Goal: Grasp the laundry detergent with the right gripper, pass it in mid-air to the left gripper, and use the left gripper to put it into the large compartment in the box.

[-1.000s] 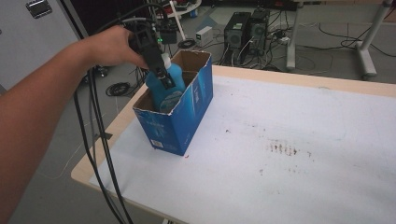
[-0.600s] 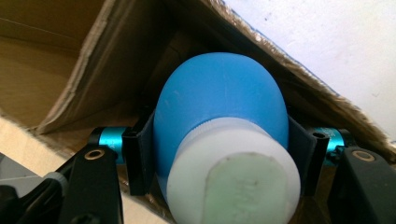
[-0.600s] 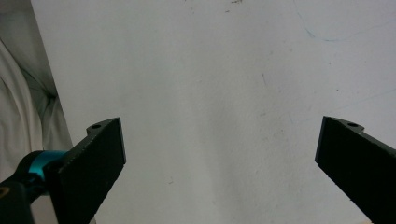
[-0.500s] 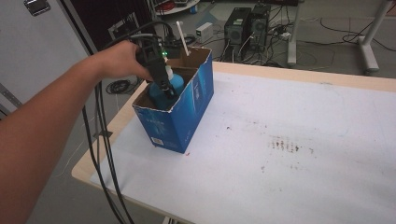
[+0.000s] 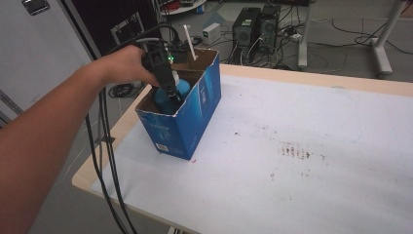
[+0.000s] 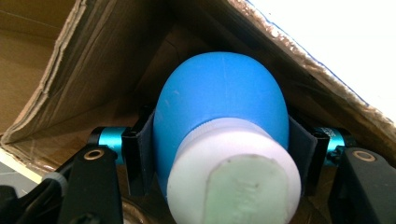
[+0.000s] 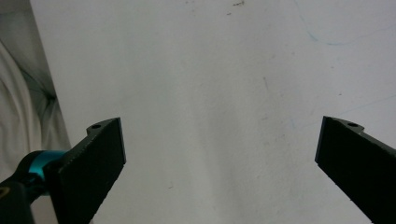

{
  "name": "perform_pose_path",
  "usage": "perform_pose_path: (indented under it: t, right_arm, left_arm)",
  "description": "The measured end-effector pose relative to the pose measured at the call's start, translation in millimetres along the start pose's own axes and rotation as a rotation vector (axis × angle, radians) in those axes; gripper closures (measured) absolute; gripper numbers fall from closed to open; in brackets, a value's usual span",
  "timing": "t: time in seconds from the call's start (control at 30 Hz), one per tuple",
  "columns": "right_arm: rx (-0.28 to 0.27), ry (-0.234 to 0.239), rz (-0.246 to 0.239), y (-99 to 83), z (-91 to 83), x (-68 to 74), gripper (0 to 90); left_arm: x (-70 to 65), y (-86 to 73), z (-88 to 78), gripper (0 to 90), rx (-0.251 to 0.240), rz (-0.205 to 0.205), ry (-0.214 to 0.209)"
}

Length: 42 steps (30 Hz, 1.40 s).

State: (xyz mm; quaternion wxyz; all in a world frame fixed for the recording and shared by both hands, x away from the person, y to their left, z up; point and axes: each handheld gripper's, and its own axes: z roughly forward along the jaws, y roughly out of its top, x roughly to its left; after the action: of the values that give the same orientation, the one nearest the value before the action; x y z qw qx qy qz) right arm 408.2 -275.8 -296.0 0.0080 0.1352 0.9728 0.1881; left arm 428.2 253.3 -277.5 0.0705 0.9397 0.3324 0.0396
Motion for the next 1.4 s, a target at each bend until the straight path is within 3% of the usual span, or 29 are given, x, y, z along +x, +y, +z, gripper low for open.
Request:
perform_pose_path:
  t: [0.4, 0.6, 0.73, 0.9, 0.97, 1.07, 1.17, 1.2, 1.33, 1.4]
  right_arm:
    - [-0.019, -0.023, 0.005, 1.4, -2.3, 1.1, 1.0]
    - [-0.024, -0.031, -0.001, 0.8, -4.1, 2.2, 1.0]
    - [-0.023, -0.037, 0.000, 0.3, -5.3, 3.1, 1.0]
    - [-0.025, -0.044, -0.003, 0.3, -5.9, 3.8, 1.0]
    - [-0.028, -0.046, -0.006, 0.7, -6.2, 4.5, 1.0]
    - [-0.035, -0.049, -0.011, 1.4, -6.6, 5.0, 1.0]
    - [-0.034, -0.053, -0.014, 1.4, -7.0, 5.7, 1.0]
    - [-0.034, -0.060, -0.018, 1.3, -7.2, 5.4, 1.0]
    - [-0.043, -0.071, -0.018, 0.8, -7.6, 4.6, 1.0]
    - [-0.047, -0.074, -0.018, 0.8, -8.1, 4.6, 1.0]
  left_arm:
    - [7.0, -5.2, -19.1, 25.9, -0.111, -0.084, 0.025]
    - [7.3, -8.1, -36.7, 25.6, -0.185, -0.116, 0.021]
    - [7.1, -7.9, -48.8, 25.5, -0.210, -0.116, 0.023]
    - [2.9, -5.7, -70.5, 25.0, -0.285, -0.121, 0.005]
    - [0.9, -3.9, -74.5, 17.7, -0.287, -0.124, 0.014]
    - [-2.1, -1.2, -78.7, 17.7, -0.300, -0.121, 0.004]
    - [-5.2, 4.2, -79.5, 17.7, -0.300, -0.157, 0.005]
    - [-6.6, 6.2, -79.5, 17.6, -0.303, -0.156, -0.005]
    - [-13.8, 11.5, -80.2, 17.6, -0.321, -0.075, -0.040]
    - [-16.9, 15.6, -80.7, 17.7, -0.331, -0.069, -0.052]
